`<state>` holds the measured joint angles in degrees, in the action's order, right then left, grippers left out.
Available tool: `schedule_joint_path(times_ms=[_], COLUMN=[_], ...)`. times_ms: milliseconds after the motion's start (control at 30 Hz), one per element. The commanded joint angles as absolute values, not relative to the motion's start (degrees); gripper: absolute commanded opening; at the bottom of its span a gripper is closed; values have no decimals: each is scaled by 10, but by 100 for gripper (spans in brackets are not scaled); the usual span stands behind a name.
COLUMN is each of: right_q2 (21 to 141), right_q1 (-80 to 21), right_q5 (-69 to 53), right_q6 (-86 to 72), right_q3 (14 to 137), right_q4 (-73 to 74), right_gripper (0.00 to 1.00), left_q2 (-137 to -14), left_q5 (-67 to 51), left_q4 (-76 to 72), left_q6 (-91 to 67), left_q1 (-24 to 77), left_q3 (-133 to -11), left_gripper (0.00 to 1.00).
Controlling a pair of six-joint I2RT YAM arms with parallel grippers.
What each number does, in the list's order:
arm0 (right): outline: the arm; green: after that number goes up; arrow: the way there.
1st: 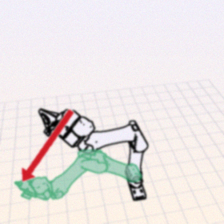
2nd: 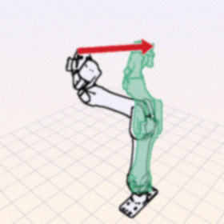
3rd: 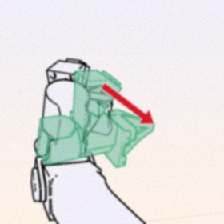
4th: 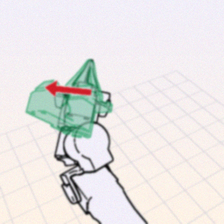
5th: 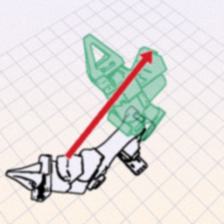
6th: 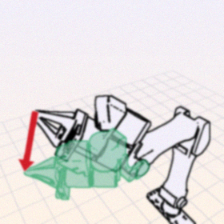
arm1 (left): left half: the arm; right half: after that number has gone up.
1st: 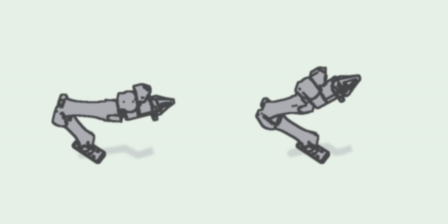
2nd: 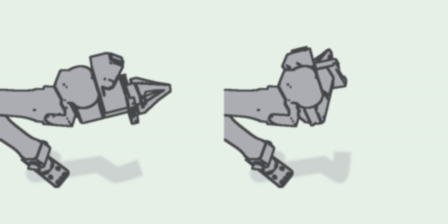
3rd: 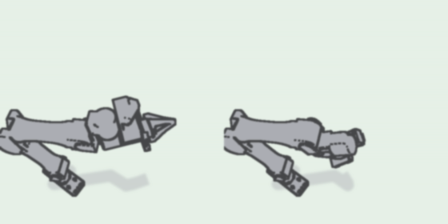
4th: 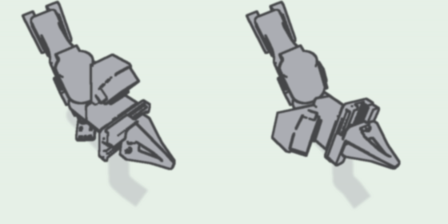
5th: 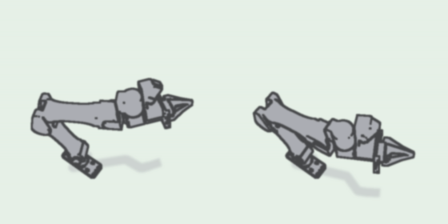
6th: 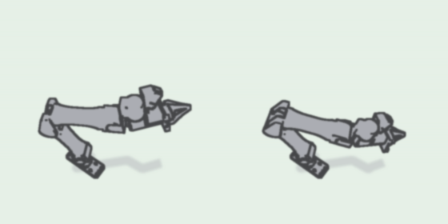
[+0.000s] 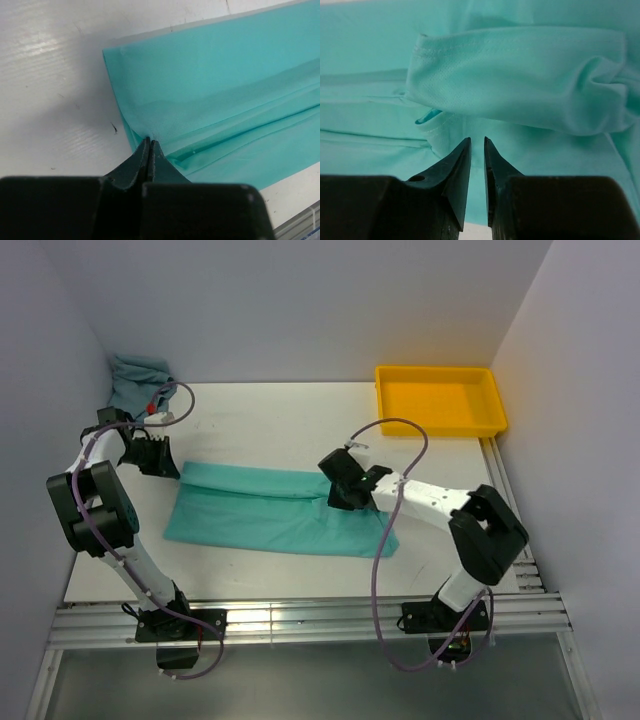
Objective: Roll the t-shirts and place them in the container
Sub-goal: Fold the tshirt
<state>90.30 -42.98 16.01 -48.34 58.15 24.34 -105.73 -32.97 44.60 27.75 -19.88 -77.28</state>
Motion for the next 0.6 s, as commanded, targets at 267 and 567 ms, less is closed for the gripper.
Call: schedule_joint_path(times_ms=[267,567], right_q2=[998,1005], right_q1=[-457,-467], right_q5=[141,135], right_q6=[-489,-494], right_q3=[643,650], right_q4=[195,183], right_gripper=[24,30], left_q2=[-1054,-1049], left_q5=[-338,-335], left_q4=[468,469], left_q6=[250,248], left_q1=[-178,-168], left_q3=[-831,-835], left_gripper=[0,0])
